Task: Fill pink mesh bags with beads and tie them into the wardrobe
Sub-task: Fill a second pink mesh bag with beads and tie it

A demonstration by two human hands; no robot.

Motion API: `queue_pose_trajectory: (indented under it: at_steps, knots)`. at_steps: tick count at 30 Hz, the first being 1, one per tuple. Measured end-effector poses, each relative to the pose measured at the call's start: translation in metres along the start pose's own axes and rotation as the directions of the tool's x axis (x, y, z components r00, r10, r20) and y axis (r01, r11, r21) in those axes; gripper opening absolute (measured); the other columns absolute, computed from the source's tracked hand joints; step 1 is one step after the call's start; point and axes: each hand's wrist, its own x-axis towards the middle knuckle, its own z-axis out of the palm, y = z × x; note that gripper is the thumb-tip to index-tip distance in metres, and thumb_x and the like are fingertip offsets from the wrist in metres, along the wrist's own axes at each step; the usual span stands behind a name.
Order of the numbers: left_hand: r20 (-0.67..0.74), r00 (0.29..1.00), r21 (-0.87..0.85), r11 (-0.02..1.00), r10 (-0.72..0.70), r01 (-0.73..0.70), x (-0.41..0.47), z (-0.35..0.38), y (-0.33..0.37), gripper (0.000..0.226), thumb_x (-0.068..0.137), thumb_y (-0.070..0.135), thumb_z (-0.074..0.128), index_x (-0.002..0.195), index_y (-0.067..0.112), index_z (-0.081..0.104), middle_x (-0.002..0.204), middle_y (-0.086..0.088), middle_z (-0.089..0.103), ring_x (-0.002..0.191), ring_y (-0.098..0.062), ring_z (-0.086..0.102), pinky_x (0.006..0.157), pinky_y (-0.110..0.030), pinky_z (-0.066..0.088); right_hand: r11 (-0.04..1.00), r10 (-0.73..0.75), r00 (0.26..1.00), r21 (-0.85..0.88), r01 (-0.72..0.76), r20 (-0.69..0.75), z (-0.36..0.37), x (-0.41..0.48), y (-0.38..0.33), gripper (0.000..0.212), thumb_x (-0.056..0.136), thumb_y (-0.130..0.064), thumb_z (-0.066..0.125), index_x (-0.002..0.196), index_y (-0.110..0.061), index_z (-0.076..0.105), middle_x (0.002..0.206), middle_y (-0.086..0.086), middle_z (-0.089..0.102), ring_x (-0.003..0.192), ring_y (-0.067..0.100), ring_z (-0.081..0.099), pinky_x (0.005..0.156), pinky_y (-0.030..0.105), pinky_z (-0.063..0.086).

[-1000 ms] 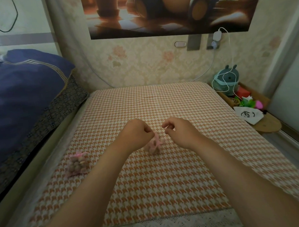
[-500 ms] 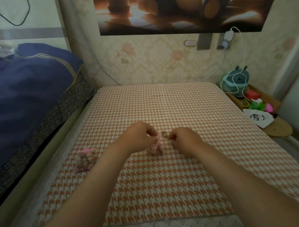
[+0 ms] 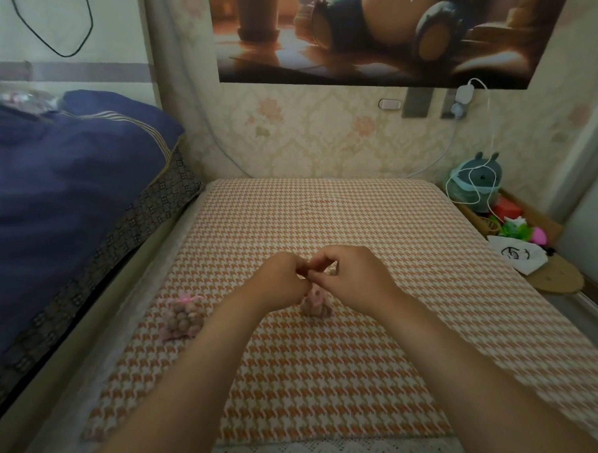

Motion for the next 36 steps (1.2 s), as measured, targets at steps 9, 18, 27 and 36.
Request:
queue_pose_trajectory:
  at_steps: [9, 18, 27, 36]
  knots:
    - [0.011, 1.0, -0.05, 0.999, -0.015, 0.016, -0.002, -0.004, -0.008, 0.021, 0.089, 0.016, 0.065, 0.108, 0.015, 0.075, 0.091, -0.002, 0.075, 0.07, -0.016, 0.071, 0.074, -0.037, 0.061, 0.984, -0.072, 0.995, -0.159, 0.083, 0.074, 0.001, 0.007, 0.006, 0.015, 0.091, -0.041, 0.07, 0.103, -0.039, 0.078, 0.104, -0.016, 0.067, 0.095, 0.004, 0.062, 0.078, 0.029, 0.051]
    - [-0.146, 0.989, 0.088, 0.996, -0.01, 0.023, 0.003, -0.001, -0.004, 0.018, 0.09, 0.032, 0.066, 0.087, 0.021, 0.079, 0.071, 0.014, 0.066, 0.07, -0.008, 0.064, 0.069, -0.032, 0.057, 0.964, 0.173, 0.985, -0.206, -0.166, 0.015, 0.007, 0.015, 0.047, 0.02, 0.099, -0.029, 0.062, 0.116, -0.029, 0.072, 0.121, -0.009, 0.067, 0.108, 0.014, 0.063, 0.085, 0.031, 0.05]
    - [-0.116, 0.993, 0.028, 0.999, 0.02, -0.017, 0.009, 0.004, -0.009, 0.013, 0.086, 0.03, 0.069, 0.096, 0.024, 0.076, 0.101, 0.012, 0.07, 0.09, -0.004, 0.063, 0.069, -0.017, 0.048, 0.935, 0.203, 0.976, -0.312, -0.169, 0.079, 0.029, 0.027, 0.062, 0.019, 0.097, -0.032, 0.064, 0.114, -0.029, 0.073, 0.118, -0.008, 0.07, 0.103, 0.015, 0.066, 0.084, 0.035, 0.056]
    - [-0.06, 0.997, -0.017, 0.999, 0.04, -0.041, 0.009, 0.004, -0.013, 0.027, 0.087, 0.017, 0.065, 0.112, 0.024, 0.071, 0.116, 0.011, 0.067, 0.098, -0.006, 0.06, 0.081, -0.021, 0.047, 0.966, 0.218, 0.971, -0.163, -0.2, 0.101, 0.028, 0.031, 0.066, 0.008, 0.09, -0.022, 0.074, 0.097, -0.026, 0.073, 0.097, -0.008, 0.071, 0.093, 0.013, 0.066, 0.087, 0.037, 0.057]
